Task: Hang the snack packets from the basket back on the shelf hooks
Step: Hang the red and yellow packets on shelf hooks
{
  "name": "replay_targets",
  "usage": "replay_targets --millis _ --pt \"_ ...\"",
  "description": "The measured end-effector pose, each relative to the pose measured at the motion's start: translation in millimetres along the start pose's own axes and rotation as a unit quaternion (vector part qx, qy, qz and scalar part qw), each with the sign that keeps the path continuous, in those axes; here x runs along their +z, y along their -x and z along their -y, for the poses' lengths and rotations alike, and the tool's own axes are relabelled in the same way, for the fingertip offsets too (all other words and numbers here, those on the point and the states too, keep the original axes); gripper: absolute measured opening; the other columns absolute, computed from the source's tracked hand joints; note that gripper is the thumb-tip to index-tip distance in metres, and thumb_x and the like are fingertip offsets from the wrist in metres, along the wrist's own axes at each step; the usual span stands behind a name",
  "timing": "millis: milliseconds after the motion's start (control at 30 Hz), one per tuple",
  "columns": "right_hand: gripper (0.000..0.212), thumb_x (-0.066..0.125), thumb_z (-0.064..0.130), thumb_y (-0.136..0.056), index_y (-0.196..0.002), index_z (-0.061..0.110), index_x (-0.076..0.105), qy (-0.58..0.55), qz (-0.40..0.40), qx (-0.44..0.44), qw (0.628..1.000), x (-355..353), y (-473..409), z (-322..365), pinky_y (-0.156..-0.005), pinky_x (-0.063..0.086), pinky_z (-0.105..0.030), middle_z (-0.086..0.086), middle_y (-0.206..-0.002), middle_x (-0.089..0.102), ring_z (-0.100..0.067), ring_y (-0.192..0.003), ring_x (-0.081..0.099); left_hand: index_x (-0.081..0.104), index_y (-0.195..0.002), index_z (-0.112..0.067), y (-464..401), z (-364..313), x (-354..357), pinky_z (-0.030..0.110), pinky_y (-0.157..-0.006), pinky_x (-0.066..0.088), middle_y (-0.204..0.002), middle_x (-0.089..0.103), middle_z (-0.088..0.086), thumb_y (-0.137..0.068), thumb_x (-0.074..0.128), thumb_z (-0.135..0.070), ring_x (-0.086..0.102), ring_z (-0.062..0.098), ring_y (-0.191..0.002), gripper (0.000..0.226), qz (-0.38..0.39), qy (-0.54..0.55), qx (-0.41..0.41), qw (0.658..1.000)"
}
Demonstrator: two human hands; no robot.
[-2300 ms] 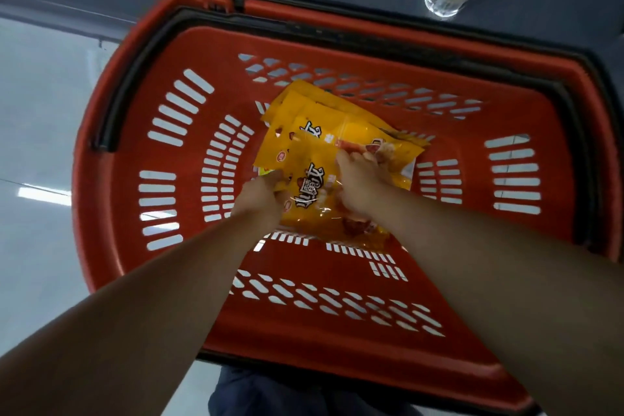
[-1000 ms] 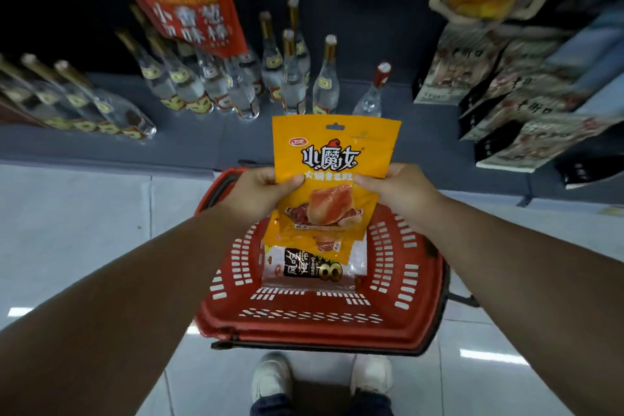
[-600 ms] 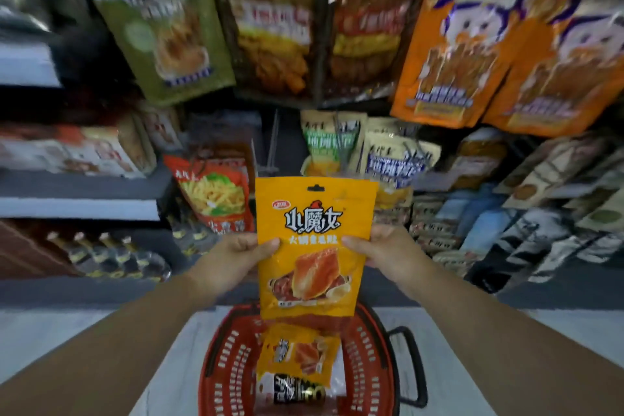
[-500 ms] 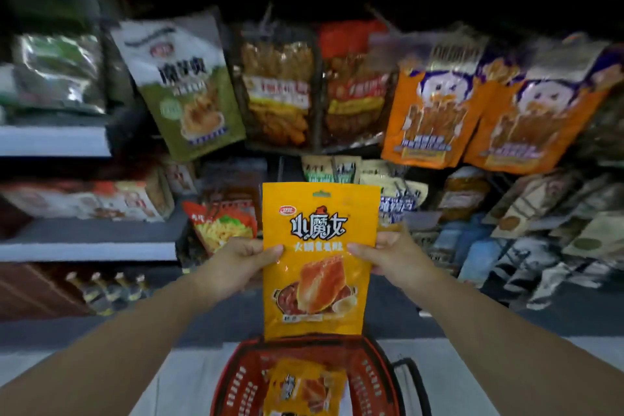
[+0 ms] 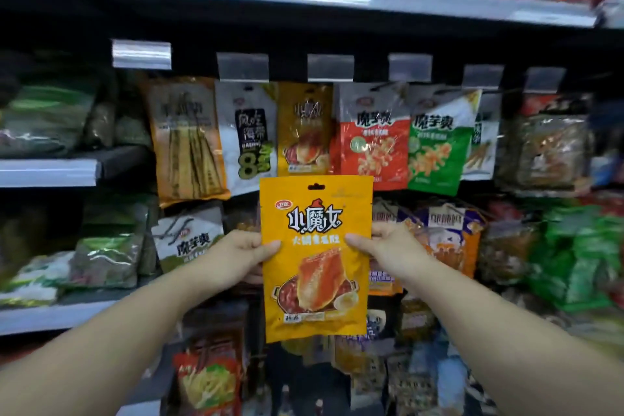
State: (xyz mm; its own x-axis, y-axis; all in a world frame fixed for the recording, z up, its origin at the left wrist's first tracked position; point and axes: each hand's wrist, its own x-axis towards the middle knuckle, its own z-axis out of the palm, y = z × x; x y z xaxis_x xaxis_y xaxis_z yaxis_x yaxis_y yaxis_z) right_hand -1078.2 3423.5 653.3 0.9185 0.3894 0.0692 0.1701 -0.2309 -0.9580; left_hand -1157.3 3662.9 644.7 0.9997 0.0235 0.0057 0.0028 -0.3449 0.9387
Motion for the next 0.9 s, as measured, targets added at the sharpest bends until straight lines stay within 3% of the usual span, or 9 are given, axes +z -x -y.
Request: replay_targets --millis 133,200,300,367,433,533,733,867,900 --pt "0.014 0.066 0.026 -0.089 -0.091 0.014 0.072 0.033 -0.018 -0.047 0.998 -11.6 6.7 47.4 -0.067 0.057 -0.028 -0.006 -0.091 0.075 -0.020 -0.082 0.072 0.064 -0.106 -0.008 4.6 -45.1 -15.5 0.046 -0.082 0.058 -0.097 0.075 0.014 -0.097 0.051 -0.022 0.072 0.028 -0.087 0.022 -0.039 -0.047 0.050 0.997" --pt "0.014 0.065 0.026 -0.089 -0.091 0.013 0.072 0.040 -0.028 -0.070 0.996 -14.4 10.0 70.1 -0.066 0.057 -0.025 -0.006 -0.091 0.075 -0.016 -0.078 0.071 0.061 -0.112 -0.020 10.8 -65.9 -25.3 0.046 -0.083 0.057 -0.100 0.075 0.009 -0.097 0.051 -0.024 0.072 0.027 -0.090 0.018 -0.035 -0.051 0.077 0.995" --pt "0.015 0.065 0.026 -0.089 -0.091 0.012 0.071 0.037 -0.029 -0.087 0.995 -13.5 11.8 92.6 -0.078 0.060 -0.038 -0.008 -0.089 0.075 -0.023 -0.081 0.073 0.063 -0.111 -0.028 16.8 -84.3 -38.0 0.047 -0.085 0.056 -0.095 0.076 -0.002 -0.096 0.052 -0.032 0.072 0.025 -0.088 0.019 -0.047 -0.092 0.089 0.991" --pt "0.016 0.065 0.027 -0.089 -0.090 0.013 0.071 0.038 -0.030 -0.090 0.995 -10.5 12.6 99.0 -0.082 0.058 -0.043 -0.008 -0.089 0.076 -0.028 -0.085 0.072 0.066 -0.110 -0.026 19.5 -90.6 -43.8 0.031 -0.073 0.059 -0.089 0.077 -0.007 -0.096 0.053 -0.031 0.073 0.016 -0.081 0.020 -0.060 -0.115 0.094 0.987" --pt "0.016 0.065 0.027 -0.089 -0.090 0.012 0.071 0.036 -0.030 -0.091 0.995 -7.3 12.5 101.0 -0.084 0.057 -0.045 -0.009 -0.090 0.076 -0.030 -0.087 0.072 0.067 -0.106 -0.025 20.8 -94.4 -48.6 0.015 -0.057 0.053 -0.083 0.076 -0.012 -0.096 0.053 -0.030 0.072 0.006 -0.071 0.017 -0.062 -0.134 0.092 0.985" --pt "0.017 0.065 0.026 -0.089 -0.091 0.011 0.072 0.034 -0.032 -0.090 0.995 -4.2 9.3 97.5 -0.083 0.058 -0.043 -0.009 -0.090 0.075 -0.028 -0.087 0.072 0.068 -0.101 -0.025 19.0 -96.5 -53.2 0.011 -0.054 0.048 -0.084 0.075 -0.011 -0.095 0.053 -0.032 0.070 0.002 -0.066 0.017 -0.053 -0.158 0.079 0.983" --pt "0.018 0.064 0.027 -0.090 -0.091 0.011 0.072 0.020 -0.055 -0.079 0.995 -12.4 -12.1 83.8 -0.082 0.058 -0.047 -0.009 -0.090 0.075 -0.029 -0.086 0.072 0.069 -0.098 -0.021 -10.5 -96.1 -46.5 0.017 -0.064 0.052 -0.077 0.074 -0.016 -0.097 0.051 -0.032 0.070 0.000 -0.069 0.022 -0.052 -0.143 0.056 0.987" --pt "0.016 0.063 0.026 -0.091 -0.091 0.012 0.072 0.009 -0.075 -0.078 0.994 -25.2 -45.5 77.3 -0.084 0.057 -0.047 -0.012 -0.093 0.074 -0.032 -0.089 0.070 0.070 -0.097 -0.015 -41.6 -100.6 -38.8 0.046 -0.086 0.055 -0.091 0.076 0.001 -0.098 0.046 -0.039 0.071 0.028 -0.088 0.034 -0.084 -0.144 0.042 0.985" --pt "0.015 0.063 0.025 -0.091 -0.090 0.014 0.072 0.005 -0.075 -0.076 0.994 -28.0 -54.6 76.5 -0.084 0.057 -0.047 -0.012 -0.093 0.074 -0.031 -0.088 0.070 0.070 -0.096 -0.014 -50.1 -101.6 -36.5 0.047 -0.087 0.055 -0.092 0.075 0.004 -0.099 0.045 -0.040 0.070 0.030 -0.088 0.036 -0.089 -0.145 0.036 0.985"
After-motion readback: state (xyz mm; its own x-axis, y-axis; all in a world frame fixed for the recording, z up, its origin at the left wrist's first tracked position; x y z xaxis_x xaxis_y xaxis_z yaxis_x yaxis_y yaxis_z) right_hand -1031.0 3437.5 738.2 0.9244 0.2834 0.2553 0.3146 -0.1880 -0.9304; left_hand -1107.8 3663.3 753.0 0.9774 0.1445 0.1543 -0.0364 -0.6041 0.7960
